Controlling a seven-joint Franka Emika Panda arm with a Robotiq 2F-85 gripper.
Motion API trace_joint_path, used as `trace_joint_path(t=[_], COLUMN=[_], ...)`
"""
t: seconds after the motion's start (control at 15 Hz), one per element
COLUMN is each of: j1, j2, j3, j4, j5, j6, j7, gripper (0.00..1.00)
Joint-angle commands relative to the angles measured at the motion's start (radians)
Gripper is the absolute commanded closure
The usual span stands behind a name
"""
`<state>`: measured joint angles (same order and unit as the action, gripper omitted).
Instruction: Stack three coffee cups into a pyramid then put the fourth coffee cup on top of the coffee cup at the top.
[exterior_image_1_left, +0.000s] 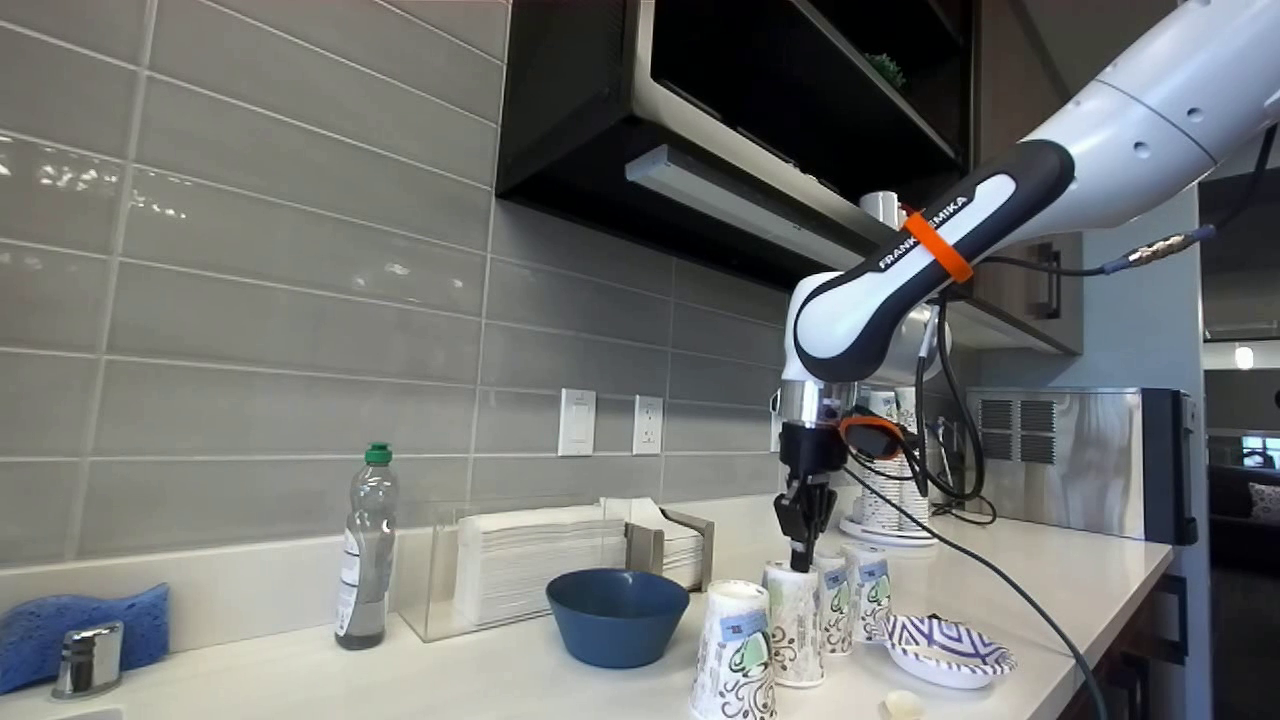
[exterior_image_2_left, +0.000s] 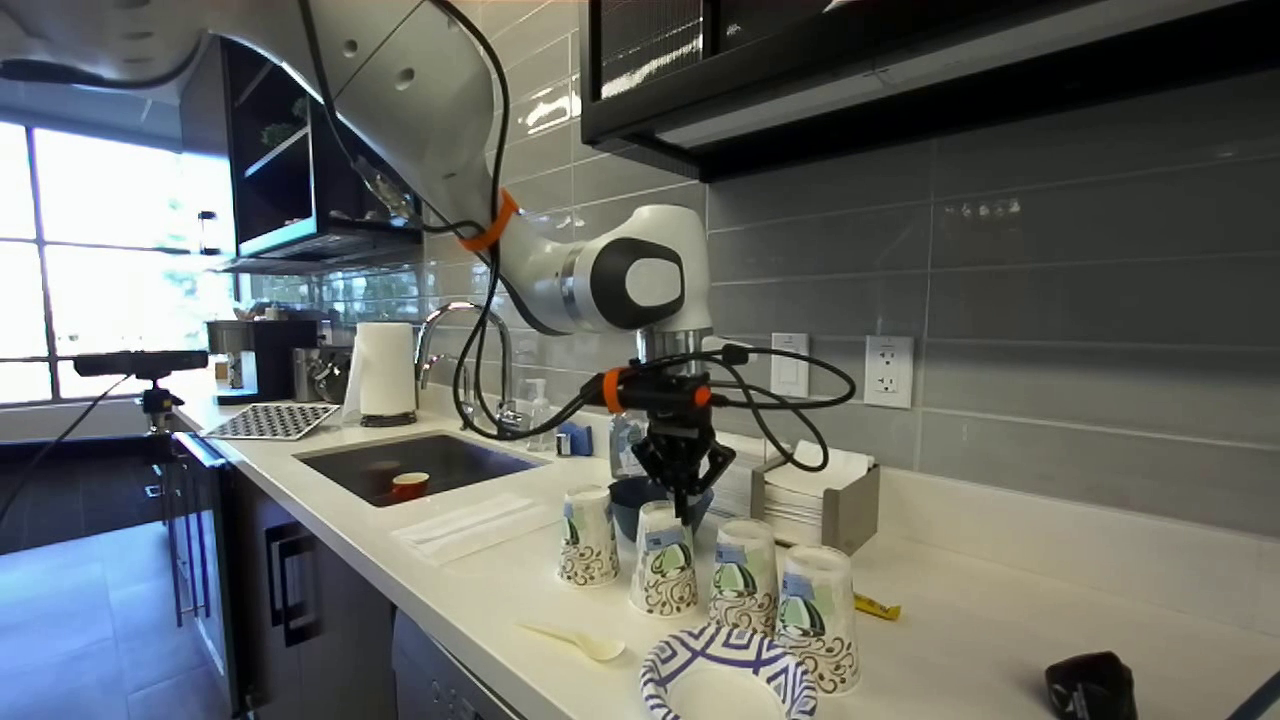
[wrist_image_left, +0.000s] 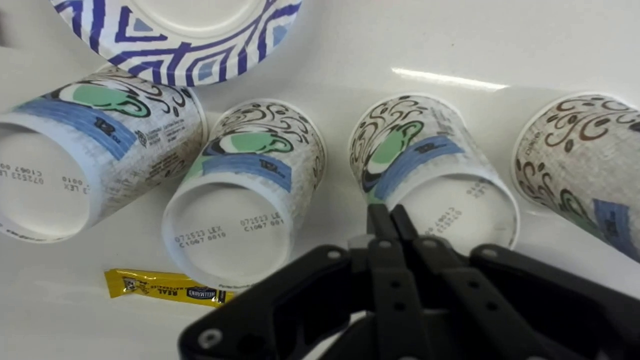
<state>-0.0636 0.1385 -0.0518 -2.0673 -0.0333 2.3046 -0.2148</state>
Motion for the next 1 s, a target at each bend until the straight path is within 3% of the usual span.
trace_joint_path(t=[0.0, 0.53, 0.93], j1=[-0.002, 0.007, -0.008], j2=[-0.006, -0.146, -0.265], j3=[0.004, 0.002, -0.009], j4=[-0.005, -0.008, 0.03], j5=[-0.002, -0.039, -0.126], j6=[0.007, -0.042, -0.064], j7=[-0.009, 0.018, 0.068], gripper=[1.0, 0.99, 0.99])
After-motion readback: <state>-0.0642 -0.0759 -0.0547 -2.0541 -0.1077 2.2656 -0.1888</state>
